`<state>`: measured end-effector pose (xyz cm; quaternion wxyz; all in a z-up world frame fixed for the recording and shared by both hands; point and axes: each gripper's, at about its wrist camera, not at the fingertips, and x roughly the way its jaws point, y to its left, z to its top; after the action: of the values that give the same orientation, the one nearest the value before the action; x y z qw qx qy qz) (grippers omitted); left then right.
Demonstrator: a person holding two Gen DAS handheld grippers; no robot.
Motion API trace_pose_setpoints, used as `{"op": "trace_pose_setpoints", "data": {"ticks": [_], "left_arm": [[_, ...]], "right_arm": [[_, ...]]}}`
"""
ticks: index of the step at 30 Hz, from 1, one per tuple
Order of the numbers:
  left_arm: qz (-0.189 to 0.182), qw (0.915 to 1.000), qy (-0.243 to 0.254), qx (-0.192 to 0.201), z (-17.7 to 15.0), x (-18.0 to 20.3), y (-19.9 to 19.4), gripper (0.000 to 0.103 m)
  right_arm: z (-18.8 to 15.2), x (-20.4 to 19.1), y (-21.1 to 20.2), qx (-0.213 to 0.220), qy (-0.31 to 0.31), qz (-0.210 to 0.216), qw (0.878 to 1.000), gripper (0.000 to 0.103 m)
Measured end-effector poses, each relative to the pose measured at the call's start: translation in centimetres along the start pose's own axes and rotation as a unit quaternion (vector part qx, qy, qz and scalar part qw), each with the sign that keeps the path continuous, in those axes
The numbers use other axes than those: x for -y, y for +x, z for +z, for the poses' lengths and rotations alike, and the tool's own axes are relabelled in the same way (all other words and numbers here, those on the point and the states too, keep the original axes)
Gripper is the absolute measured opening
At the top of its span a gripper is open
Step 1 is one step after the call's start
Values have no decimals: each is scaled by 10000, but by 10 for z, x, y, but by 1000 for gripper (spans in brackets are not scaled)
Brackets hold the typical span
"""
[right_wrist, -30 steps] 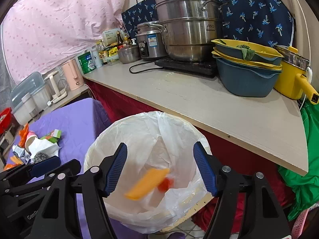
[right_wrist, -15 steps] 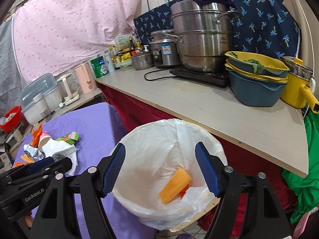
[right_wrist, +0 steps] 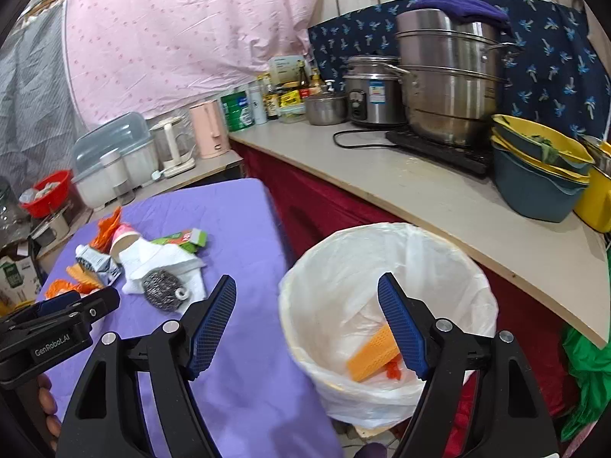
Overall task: Collect trash
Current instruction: 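Move both open grippers back over the trash on the table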
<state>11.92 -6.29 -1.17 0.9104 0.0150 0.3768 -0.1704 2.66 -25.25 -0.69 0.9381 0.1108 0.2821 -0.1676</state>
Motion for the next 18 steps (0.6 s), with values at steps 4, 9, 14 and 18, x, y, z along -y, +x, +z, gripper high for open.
{"op": "trace_pose_setpoints", "data": {"ticks": [4,9,14,18], "left_arm": [[210,9995,-208,-79,-6,-31,1,71],[478,9979,-429,-117,-11,-64,2,79],[697,9952,-665,-153,-13,-92,8,82],[755,9935,-832,-174,-13,-110,14,85]], "right_arm": [[-5,-21,6,-119,-134,157,9997,74],[-12,-51,15,-271,-331,357,9984,74],[-16,-74,27,-423,-477,519,9966,74],[-16,-88,39,-518,-549,651,9950,74]]}}
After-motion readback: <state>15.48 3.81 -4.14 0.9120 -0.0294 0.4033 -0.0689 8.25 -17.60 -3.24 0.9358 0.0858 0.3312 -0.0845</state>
